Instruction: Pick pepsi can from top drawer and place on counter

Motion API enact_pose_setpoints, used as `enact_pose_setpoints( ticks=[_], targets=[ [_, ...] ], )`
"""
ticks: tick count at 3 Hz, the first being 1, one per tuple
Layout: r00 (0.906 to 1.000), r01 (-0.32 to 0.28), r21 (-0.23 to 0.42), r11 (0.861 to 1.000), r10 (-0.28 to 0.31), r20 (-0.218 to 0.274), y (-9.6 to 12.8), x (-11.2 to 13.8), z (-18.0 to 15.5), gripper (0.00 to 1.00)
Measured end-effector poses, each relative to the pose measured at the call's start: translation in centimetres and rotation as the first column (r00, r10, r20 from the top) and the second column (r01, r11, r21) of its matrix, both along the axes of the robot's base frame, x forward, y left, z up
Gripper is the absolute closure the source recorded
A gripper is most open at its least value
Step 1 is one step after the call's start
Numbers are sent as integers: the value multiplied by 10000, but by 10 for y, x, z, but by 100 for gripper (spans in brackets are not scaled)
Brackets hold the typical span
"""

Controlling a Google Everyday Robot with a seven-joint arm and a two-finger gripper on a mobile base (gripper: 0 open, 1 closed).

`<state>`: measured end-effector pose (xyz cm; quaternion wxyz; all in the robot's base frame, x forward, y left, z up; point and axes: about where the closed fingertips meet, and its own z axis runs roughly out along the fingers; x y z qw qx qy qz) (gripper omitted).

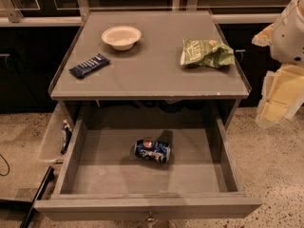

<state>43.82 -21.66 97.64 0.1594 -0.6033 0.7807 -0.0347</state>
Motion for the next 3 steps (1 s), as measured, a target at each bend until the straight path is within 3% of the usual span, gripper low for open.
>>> enact_pose_setpoints(
  ticks=[1, 3],
  targets=[
    [9986, -445, 211, 9988, 439, 293, 11, 7, -22, 0],
    [9989, -420, 460, 9981, 410, 232, 11, 4, -34, 0]
  ],
)
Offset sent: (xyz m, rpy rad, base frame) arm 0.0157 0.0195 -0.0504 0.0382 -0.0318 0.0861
